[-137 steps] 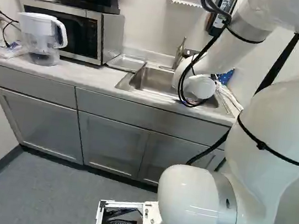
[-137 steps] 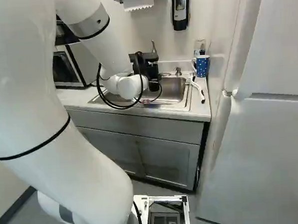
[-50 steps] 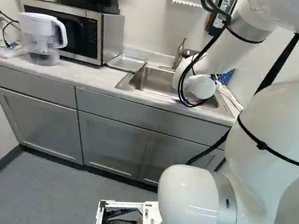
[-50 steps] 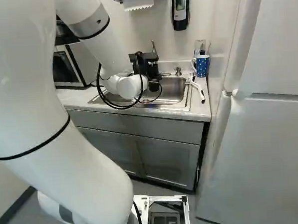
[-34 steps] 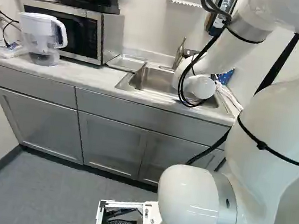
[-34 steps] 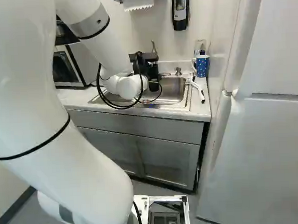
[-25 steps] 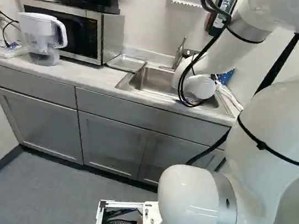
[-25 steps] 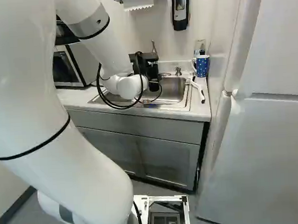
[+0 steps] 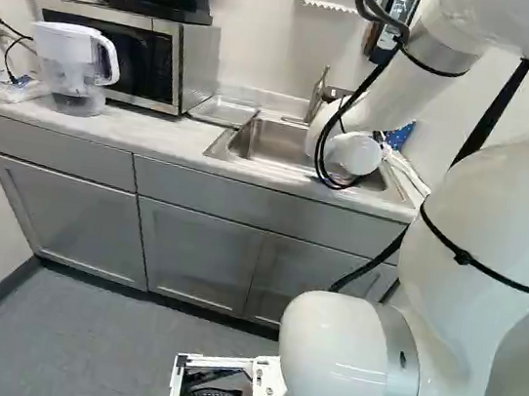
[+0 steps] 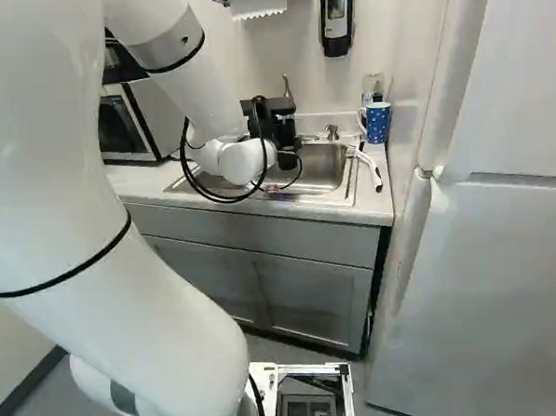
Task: Rinse the cup and place it in the tray
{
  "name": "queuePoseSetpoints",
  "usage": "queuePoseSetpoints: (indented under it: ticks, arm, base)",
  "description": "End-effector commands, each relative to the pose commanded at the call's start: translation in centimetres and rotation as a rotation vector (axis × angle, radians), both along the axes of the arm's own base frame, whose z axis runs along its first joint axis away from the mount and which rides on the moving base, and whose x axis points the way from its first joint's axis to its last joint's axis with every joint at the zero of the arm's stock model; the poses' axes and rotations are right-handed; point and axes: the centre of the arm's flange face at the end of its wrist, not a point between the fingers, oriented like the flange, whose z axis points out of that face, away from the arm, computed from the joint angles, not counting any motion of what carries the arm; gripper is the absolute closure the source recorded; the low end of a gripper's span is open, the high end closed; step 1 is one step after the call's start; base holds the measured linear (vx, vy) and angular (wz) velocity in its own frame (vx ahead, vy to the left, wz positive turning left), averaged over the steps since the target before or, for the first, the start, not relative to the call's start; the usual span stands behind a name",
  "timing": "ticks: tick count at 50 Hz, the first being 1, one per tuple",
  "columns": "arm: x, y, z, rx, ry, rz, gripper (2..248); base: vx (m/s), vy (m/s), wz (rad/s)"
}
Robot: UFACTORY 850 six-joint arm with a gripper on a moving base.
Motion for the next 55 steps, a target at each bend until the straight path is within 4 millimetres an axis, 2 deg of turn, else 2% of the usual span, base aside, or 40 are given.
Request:
queuePoseSetpoints:
  ticks: [55]
  arm:
    - [0.0, 0.0, 0.0, 0.0, 0.0, 0.0, 127]
  base:
    - [0.0, 0.0, 0.0]
